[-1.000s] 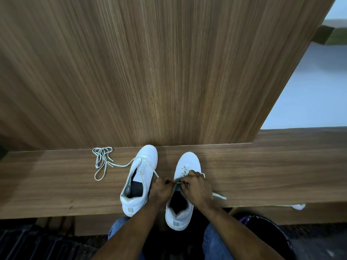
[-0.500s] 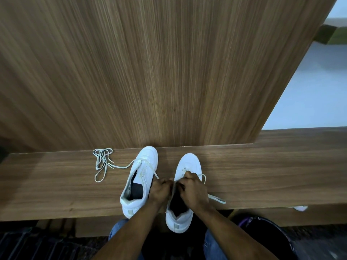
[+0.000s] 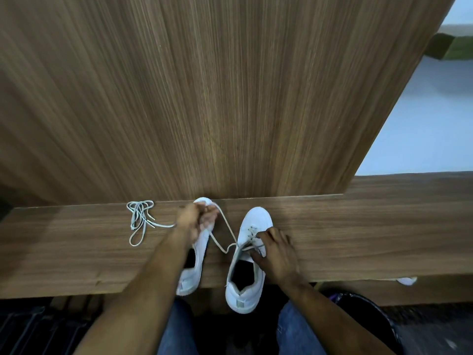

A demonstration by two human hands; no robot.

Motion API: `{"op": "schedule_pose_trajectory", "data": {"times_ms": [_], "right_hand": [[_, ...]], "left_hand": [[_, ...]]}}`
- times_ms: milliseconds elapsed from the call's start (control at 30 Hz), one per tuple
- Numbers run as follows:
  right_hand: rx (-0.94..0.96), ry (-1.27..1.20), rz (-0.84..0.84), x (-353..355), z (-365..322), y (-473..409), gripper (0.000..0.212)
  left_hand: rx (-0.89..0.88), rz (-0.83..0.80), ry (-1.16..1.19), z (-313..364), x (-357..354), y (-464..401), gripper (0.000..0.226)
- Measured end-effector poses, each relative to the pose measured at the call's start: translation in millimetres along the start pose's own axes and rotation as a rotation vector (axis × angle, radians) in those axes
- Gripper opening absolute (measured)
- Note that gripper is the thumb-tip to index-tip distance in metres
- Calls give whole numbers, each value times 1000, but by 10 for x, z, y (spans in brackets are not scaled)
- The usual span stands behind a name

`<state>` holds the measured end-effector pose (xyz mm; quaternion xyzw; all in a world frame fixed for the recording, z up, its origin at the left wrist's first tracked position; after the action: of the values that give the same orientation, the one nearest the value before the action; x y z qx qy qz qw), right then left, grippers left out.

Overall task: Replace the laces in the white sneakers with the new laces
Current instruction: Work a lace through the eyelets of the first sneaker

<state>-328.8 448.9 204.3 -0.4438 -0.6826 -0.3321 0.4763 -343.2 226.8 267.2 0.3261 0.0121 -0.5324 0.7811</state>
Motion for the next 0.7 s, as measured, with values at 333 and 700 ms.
{"op": "schedule_pose_trajectory", "data": {"times_ms": [333,700], "right_hand": [[-57,-4,43,-35,-12,85,38],[-158,-83,-236,-104,-61,204,42]], "left_hand": [[-43,62,-132,-125,140,19,9],[38,-6,-573,-917,-163,143,26]]}}
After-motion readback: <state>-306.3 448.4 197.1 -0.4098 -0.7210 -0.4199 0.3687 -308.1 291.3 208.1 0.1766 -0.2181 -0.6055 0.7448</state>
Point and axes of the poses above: each hand's wrist, its own y-axis away from the middle knuckle, its own x-axis out of the back of the hand, z = x × y, the point moved 3 cm from there along -y, towards the middle knuckle, and after that the axes turned 8 degrees about -z, right-handed, at the moved point
